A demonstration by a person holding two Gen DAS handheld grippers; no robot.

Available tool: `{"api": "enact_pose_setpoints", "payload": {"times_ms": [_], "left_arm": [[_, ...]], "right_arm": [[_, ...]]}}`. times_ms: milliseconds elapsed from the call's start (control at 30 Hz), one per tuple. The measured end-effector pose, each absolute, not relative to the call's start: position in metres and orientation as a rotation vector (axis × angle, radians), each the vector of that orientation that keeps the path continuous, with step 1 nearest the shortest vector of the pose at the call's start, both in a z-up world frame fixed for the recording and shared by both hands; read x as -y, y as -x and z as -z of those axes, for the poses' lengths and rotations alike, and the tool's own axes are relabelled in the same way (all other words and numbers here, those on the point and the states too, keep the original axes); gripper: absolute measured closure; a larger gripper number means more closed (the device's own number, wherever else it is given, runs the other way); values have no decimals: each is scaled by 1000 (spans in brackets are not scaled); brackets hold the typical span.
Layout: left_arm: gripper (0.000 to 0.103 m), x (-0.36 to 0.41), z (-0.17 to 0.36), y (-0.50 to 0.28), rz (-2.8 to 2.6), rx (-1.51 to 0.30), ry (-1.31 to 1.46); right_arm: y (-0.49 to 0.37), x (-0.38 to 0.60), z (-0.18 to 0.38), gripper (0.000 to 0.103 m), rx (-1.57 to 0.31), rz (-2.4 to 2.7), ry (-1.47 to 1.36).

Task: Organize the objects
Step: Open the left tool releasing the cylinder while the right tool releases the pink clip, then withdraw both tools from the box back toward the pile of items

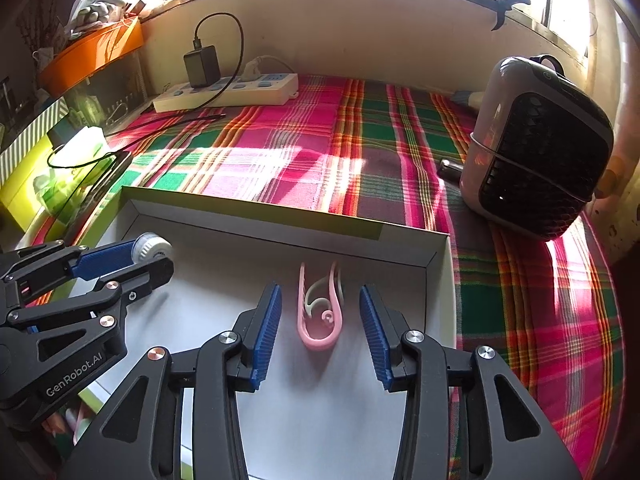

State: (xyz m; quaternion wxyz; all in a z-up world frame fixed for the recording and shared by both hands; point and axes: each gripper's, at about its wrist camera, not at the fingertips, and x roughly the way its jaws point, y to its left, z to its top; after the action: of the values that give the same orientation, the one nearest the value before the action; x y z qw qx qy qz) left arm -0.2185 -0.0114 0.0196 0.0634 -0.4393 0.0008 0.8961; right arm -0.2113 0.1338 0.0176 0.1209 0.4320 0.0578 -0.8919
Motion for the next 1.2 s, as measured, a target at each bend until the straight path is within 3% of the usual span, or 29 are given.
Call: {"api": "enact_pose_setpoints", "payload": {"times_ms": [1200], "left_arm": [[71, 35, -57, 124, -2779, 80, 1177]], "right_arm": [[126, -153, -49, 61, -61, 2661, -1138]]}}
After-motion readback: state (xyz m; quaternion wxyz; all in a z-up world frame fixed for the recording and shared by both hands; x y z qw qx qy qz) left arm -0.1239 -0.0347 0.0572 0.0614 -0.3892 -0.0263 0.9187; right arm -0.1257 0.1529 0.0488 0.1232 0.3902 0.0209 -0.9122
